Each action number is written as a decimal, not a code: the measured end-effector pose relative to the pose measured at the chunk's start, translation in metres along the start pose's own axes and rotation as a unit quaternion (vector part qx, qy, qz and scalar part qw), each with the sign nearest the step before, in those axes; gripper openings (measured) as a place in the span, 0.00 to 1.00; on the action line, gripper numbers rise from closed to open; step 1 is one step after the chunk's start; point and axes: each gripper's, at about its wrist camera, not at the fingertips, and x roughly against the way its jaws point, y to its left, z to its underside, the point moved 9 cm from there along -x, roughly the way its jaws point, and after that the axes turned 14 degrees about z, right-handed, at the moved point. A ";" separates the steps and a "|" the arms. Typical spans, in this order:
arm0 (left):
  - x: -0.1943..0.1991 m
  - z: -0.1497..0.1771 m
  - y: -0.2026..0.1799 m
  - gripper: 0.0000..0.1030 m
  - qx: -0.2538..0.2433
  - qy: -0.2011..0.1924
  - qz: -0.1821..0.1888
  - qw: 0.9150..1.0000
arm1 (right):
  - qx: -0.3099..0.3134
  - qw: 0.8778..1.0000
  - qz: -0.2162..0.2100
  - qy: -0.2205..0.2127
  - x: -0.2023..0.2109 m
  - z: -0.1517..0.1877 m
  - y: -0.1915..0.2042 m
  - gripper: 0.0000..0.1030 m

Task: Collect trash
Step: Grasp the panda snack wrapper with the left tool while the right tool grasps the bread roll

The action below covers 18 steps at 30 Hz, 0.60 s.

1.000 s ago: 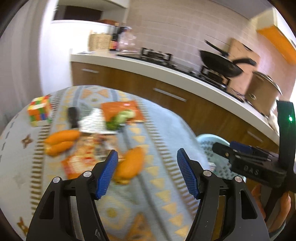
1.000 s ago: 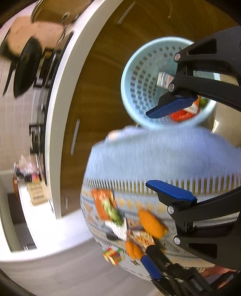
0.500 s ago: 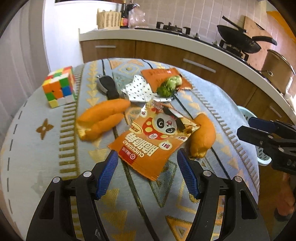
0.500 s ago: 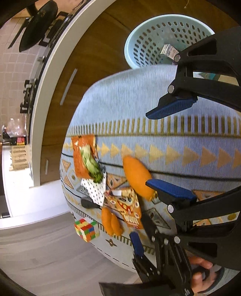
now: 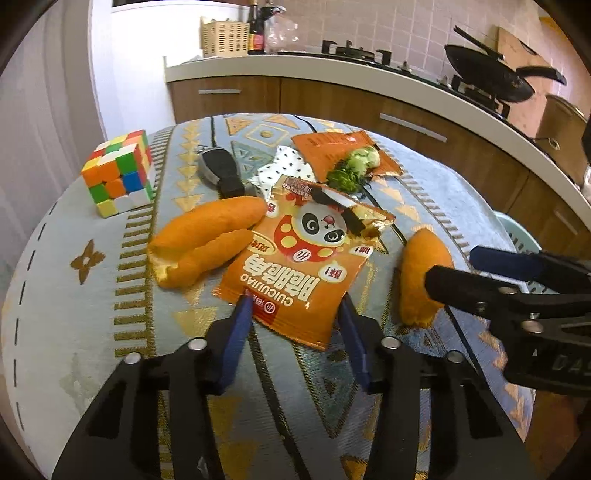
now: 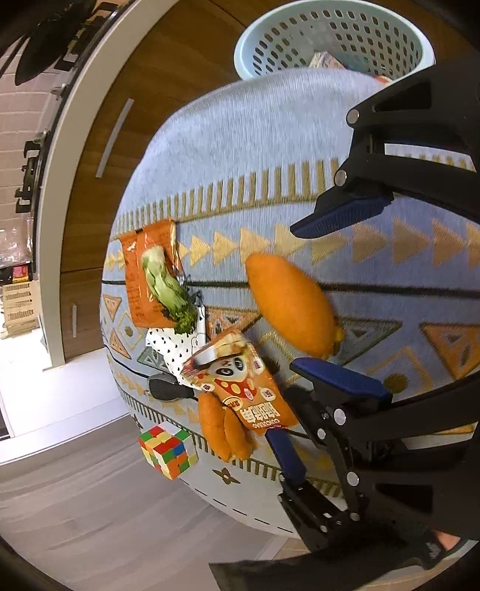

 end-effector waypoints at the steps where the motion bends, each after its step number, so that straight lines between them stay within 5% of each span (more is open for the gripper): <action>1: 0.003 0.000 0.002 0.40 0.009 -0.008 0.006 1.000 | -0.003 1.000 0.001 0.000 -0.002 -0.001 0.002 0.61; 11: 0.021 -0.004 0.011 0.37 0.047 -0.058 0.025 0.997 | -0.048 0.998 0.016 0.033 -0.031 -0.011 0.003 0.60; 18: 0.024 -0.004 0.011 0.36 0.048 -0.069 0.028 0.996 | -0.026 0.999 0.026 0.031 -0.031 -0.008 0.004 0.29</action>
